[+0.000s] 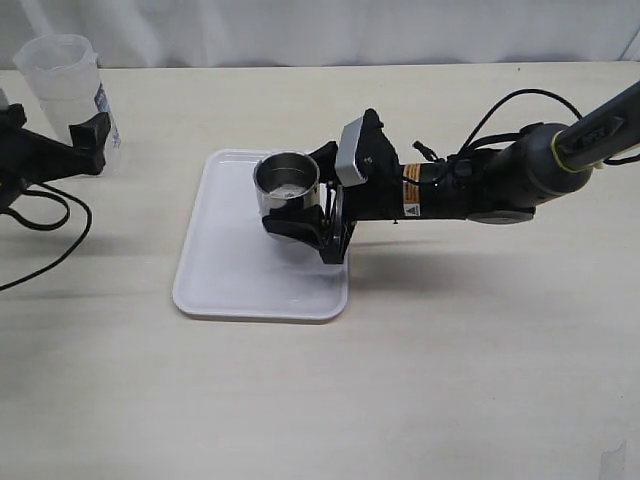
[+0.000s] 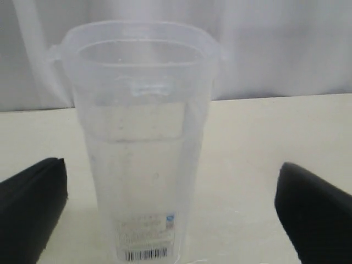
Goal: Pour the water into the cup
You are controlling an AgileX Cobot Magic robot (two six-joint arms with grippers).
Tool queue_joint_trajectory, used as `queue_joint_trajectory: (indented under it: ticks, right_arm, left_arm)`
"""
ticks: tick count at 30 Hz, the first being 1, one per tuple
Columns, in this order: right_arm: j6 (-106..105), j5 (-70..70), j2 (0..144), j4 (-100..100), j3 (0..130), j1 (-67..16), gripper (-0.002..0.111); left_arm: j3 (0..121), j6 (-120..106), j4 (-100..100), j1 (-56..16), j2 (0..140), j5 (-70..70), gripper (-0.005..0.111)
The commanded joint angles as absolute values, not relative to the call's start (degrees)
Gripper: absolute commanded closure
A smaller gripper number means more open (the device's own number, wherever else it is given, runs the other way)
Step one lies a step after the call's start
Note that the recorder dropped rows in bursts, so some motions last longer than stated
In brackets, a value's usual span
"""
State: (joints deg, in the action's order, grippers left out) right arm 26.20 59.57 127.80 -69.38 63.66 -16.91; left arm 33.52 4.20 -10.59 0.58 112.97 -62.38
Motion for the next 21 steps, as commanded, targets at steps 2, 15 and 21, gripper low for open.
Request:
queue_joint_trajectory:
  ticks: [2, 15, 21]
  right_arm:
    - [28.8, 63.1, 124.7, -70.6, 63.8, -12.8, 0.104]
    - [31.0, 65.4, 123.5, -70.9, 62.4, -6.0, 0.104]
    - [29.6, 65.8, 124.7, -71.0, 62.3, -8.6, 0.104]
  left_arm:
    - [25.6, 4.2, -9.4, 0.6, 108.8, -64.5, 0.011]
    - [11.9, 2.8, -9.9, 0.6, 101.6, -70.0, 0.011]
    - [6.6, 2.8, -10.5, 0.6, 93.6, -70.0, 0.011]
